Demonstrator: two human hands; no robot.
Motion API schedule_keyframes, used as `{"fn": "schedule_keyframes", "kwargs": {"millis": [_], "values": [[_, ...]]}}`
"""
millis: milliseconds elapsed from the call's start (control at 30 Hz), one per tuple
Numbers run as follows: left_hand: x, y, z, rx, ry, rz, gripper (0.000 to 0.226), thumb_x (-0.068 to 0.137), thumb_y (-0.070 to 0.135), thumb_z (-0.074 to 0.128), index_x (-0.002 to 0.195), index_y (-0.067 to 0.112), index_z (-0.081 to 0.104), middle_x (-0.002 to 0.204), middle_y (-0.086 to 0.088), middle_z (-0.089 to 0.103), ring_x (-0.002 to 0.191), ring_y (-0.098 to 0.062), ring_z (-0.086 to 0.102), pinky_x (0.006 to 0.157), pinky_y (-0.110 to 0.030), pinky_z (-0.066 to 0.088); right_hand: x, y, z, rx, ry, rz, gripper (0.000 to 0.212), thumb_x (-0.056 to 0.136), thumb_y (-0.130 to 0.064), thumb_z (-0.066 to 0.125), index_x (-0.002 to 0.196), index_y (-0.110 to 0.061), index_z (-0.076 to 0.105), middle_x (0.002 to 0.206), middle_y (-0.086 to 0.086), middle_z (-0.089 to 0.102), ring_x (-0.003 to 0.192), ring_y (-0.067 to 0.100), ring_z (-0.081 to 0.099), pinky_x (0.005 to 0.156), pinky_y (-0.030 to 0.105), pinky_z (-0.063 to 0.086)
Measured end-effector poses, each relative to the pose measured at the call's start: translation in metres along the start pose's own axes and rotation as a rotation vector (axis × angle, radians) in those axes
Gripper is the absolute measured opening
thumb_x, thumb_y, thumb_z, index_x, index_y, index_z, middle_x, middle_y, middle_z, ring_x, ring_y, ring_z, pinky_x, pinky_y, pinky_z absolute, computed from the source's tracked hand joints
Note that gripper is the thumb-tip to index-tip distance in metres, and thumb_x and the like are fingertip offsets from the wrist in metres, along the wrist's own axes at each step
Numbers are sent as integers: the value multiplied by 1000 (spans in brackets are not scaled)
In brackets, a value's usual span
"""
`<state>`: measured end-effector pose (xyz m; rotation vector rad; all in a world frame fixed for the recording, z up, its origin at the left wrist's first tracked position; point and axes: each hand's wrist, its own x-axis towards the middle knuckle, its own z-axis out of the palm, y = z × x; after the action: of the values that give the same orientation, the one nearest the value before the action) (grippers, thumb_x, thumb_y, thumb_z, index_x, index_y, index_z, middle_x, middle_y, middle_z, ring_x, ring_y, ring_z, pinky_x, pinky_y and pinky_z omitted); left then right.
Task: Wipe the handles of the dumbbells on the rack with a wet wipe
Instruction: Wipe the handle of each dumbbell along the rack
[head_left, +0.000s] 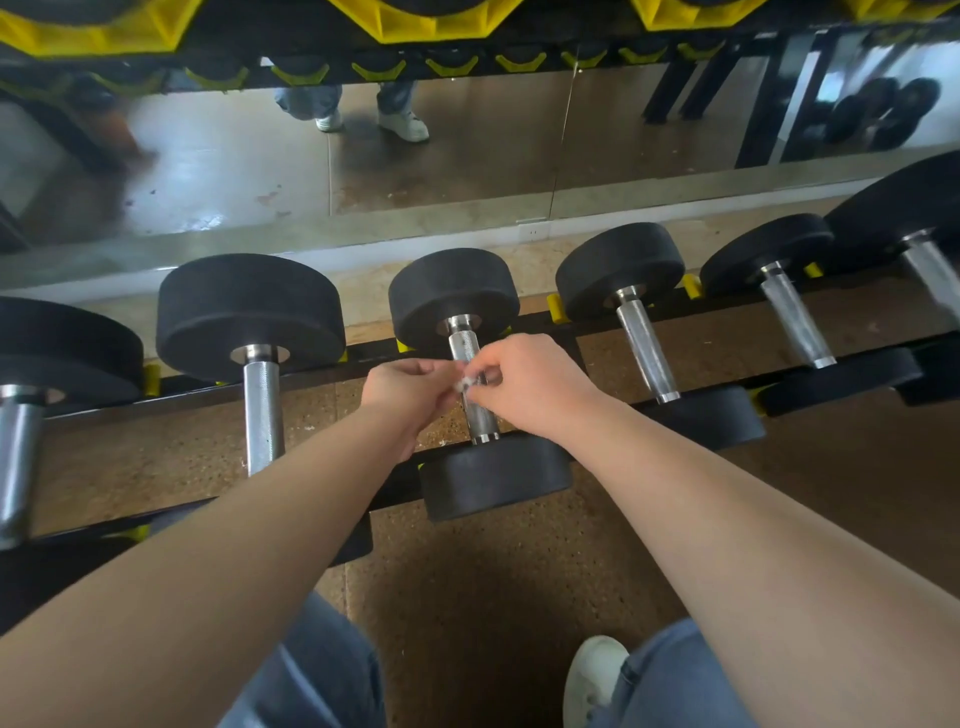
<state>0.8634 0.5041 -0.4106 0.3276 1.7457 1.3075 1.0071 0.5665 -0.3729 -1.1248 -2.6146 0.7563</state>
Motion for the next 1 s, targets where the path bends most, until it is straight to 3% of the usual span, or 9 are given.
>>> {"fn": "schedule_keyframes", "kwargs": {"millis": [133,333,467,533,633,700,833,900,1000], "values": [[-9,0,-3,34,-57,50,11,93,26,77,99,17,77,89,-3,81,77,-10,74,59,-23,52,-2,4,3,75,1,-11,25,89,-36,77,110,-24,74,90,-8,70,81,5,65,77,27,55],[-10,4,-10,151,-73,32,12,102,27,63,108,23,73,100,3,77,91,-10,73,65,-26,52,11,2,5,-17,179,0,20,98,-30,65,114,-21,74,101,-4,72,87,11,66,77,25,54],[-13,-1,-9,180,-80,116,12,95,28,73,106,22,72,100,0,76,90,-11,73,69,-27,60,17,0,5,-289,70,-36,22,100,-24,59,117,-20,73,98,3,71,88,21,69,80,36,60],[-14,-2,-8,187,-91,202,14,91,25,79,101,19,72,93,1,75,83,-11,72,75,-28,63,16,-1,4,-319,14,-48,25,99,-26,59,118,-19,73,95,4,71,82,19,67,76,34,60],[-18,-1,-9,242,-132,212,6,96,17,72,101,17,75,91,1,74,85,-11,70,75,-27,62,13,1,1,-268,-7,-72,27,100,-36,59,113,-19,76,86,0,70,72,10,62,67,26,53],[-19,0,-11,323,-135,220,14,100,15,65,107,20,76,95,3,73,89,-11,68,69,-25,58,13,1,0,-175,43,-67,26,100,-39,61,102,-20,79,82,-2,72,72,9,64,69,28,56],[-22,-2,-11,371,-103,241,18,99,13,65,108,25,75,97,3,73,90,-11,70,69,-27,60,15,-3,2,-32,105,-54,19,96,-30,69,110,-21,78,101,-3,75,89,10,67,81,25,55],[-22,-3,-11,341,-42,209,7,97,19,69,99,24,73,94,0,75,84,-11,72,69,-28,63,14,-2,0,-51,44,-37,16,94,-28,73,107,-22,79,96,-8,74,87,6,67,85,26,56],[-22,0,-12,283,20,106,11,101,25,64,93,22,72,91,0,77,72,-8,71,65,-27,60,9,2,-12,-84,-219,1,6,87,-26,79,92,-27,81,83,-17,71,80,0,65,81,23,55]]}}
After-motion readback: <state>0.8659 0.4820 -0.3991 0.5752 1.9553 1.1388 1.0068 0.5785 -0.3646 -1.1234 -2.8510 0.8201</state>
